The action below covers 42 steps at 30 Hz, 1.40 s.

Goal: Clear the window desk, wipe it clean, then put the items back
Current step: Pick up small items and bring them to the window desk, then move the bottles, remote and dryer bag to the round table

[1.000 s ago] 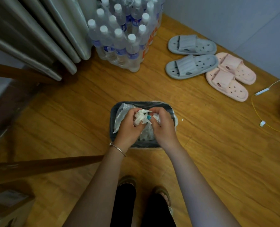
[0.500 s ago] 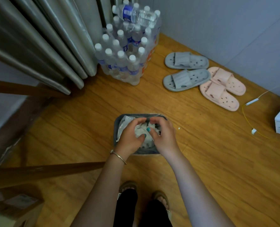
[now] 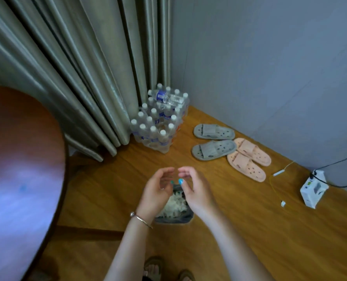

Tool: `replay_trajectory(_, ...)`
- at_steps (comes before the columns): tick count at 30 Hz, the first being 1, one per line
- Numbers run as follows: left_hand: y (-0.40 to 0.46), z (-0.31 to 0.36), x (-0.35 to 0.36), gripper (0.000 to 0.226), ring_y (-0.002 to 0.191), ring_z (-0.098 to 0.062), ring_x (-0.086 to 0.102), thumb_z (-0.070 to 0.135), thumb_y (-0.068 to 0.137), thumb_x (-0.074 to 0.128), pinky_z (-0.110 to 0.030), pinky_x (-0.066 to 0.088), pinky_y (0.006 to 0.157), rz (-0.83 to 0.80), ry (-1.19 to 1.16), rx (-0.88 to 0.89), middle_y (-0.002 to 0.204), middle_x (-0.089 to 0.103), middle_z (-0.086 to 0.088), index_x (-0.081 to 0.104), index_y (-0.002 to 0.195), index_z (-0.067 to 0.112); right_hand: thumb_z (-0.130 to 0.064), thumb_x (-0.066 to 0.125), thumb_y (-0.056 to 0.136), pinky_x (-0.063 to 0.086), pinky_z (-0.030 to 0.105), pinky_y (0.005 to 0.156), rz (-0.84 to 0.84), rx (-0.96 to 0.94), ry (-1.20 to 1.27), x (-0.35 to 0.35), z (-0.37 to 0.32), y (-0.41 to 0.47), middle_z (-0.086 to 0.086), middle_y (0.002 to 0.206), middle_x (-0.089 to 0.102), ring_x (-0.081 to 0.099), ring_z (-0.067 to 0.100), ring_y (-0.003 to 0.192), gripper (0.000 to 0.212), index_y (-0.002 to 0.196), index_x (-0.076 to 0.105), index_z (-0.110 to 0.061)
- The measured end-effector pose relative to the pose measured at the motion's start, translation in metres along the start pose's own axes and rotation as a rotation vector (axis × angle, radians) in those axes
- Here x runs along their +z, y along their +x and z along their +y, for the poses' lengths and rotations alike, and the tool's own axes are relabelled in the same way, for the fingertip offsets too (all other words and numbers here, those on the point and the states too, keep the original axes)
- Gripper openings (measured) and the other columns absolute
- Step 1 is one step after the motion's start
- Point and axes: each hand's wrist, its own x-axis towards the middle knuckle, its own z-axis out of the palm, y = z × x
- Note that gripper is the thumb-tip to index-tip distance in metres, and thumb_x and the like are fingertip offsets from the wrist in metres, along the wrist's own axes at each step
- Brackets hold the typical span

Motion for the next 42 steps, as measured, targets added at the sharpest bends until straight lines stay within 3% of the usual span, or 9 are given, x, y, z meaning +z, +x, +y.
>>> replay_trajectory(3, -0.015, 0.051, -0.019, 0.035, 0.101, -0.011, 0.060, -0.012, 0.088, 0.052, -0.012, 0.047, 0.086, 0.050, -0.018, 0.015, 0.116, 0.063, -0.009, 0.056, 0.120, 0.003, -0.011, 0.057, 0.096, 0.047, 0.023, 0.087, -0.064, -0.022, 0.003, -0.030, -0.044, -0.005, -0.020, 0.107, 0.056, 0.056, 0.000, 0.097, 0.031, 0.124, 0.054, -0.027)
replay_trajectory(7, -0.048, 0.113, -0.052, 0.027, 0.096, -0.002, 0.060, 0.003, 0.093, 0.055, -0.012, 0.048, 0.083, 0.062, 0.033, -0.017, 0.114, 0.064, -0.003, 0.058, 0.117, 0.013, -0.024, 0.057, 0.098, 0.051, 0.025, 0.081, -0.143, -0.007, -0.047, -0.070, -0.107, -0.021, -0.026, 0.107, 0.055, 0.057, -0.001, 0.094, 0.029, 0.117, 0.048, -0.043)
replay_trajectory(11, -0.095, 0.159, -0.094, 0.023, 0.088, -0.008, 0.058, 0.026, 0.096, 0.053, -0.019, 0.045, 0.073, -0.042, 0.326, -0.156, 0.107, 0.064, 0.003, 0.058, 0.119, 0.022, -0.039, 0.051, 0.099, 0.051, 0.026, 0.071, -0.343, 0.045, -0.195, -0.095, -0.170, -0.041, -0.025, 0.100, 0.056, 0.059, -0.001, 0.086, 0.012, 0.111, 0.049, -0.042)
replay_trajectory(14, -0.133, 0.184, -0.128, 0.031, 0.103, -0.014, 0.058, 0.036, 0.096, 0.051, -0.020, 0.041, 0.080, -0.074, 0.518, -0.235, 0.118, 0.065, -0.002, 0.060, 0.119, 0.019, -0.044, 0.050, 0.099, 0.047, 0.025, 0.069, -0.524, 0.025, -0.327, -0.095, -0.223, -0.056, -0.018, 0.099, 0.056, 0.057, 0.003, 0.088, 0.014, 0.110, 0.049, -0.035)
replay_trajectory(19, -0.199, 0.203, -0.185, 0.037, 0.120, -0.027, 0.054, 0.036, 0.097, 0.045, -0.030, 0.043, 0.095, -0.022, 0.691, -0.323, 0.129, 0.059, -0.011, 0.057, 0.122, 0.013, -0.047, 0.051, 0.098, 0.046, 0.032, 0.080, -0.697, -0.075, -0.499, -0.065, -0.310, -0.090, -0.003, 0.115, 0.061, 0.058, 0.016, 0.102, 0.032, 0.118, 0.056, -0.023)
replay_trajectory(25, -0.287, 0.214, -0.255, 0.043, 0.117, -0.031, 0.054, 0.038, 0.098, 0.041, -0.034, 0.044, 0.092, 0.084, 0.708, -0.422, 0.127, 0.059, -0.016, 0.057, 0.123, 0.007, -0.050, 0.052, 0.096, 0.045, 0.030, 0.083, -0.766, -0.270, -0.635, -0.013, -0.396, -0.137, 0.002, 0.127, 0.059, 0.057, 0.018, 0.109, 0.040, 0.123, 0.056, -0.021)
replay_trajectory(28, -0.344, 0.215, -0.289, 0.046, 0.116, -0.031, 0.055, 0.042, 0.098, 0.040, -0.034, 0.043, 0.090, 0.163, 0.699, -0.443, 0.126, 0.059, -0.015, 0.058, 0.122, 0.008, -0.050, 0.056, 0.094, 0.047, 0.030, 0.091, -0.775, -0.359, -0.637, 0.019, -0.438, -0.170, 0.004, 0.126, 0.061, 0.058, 0.020, 0.112, 0.039, 0.120, 0.058, -0.021)
replay_trajectory(36, -0.496, 0.199, -0.367, 0.044, 0.112, -0.032, 0.057, 0.039, 0.096, 0.044, -0.033, 0.046, 0.089, 0.354, 0.642, -0.489, 0.121, 0.062, -0.018, 0.061, 0.114, 0.003, -0.052, 0.054, 0.095, 0.045, 0.028, 0.079, -0.905, -0.556, -0.714, 0.099, -0.526, -0.278, -0.003, 0.110, 0.063, 0.060, 0.016, 0.098, 0.033, 0.109, 0.059, -0.023)
replay_trajectory(42, -0.610, 0.175, -0.411, 0.042, 0.115, -0.028, 0.055, 0.039, 0.098, 0.044, -0.029, 0.042, 0.088, 0.519, 0.559, -0.569, 0.125, 0.061, -0.013, 0.060, 0.121, 0.007, -0.053, 0.055, 0.094, 0.049, 0.031, 0.087, -0.961, -0.698, -0.714, 0.153, -0.572, -0.364, -0.001, 0.108, 0.064, 0.060, 0.014, 0.096, 0.035, 0.110, 0.059, -0.022)
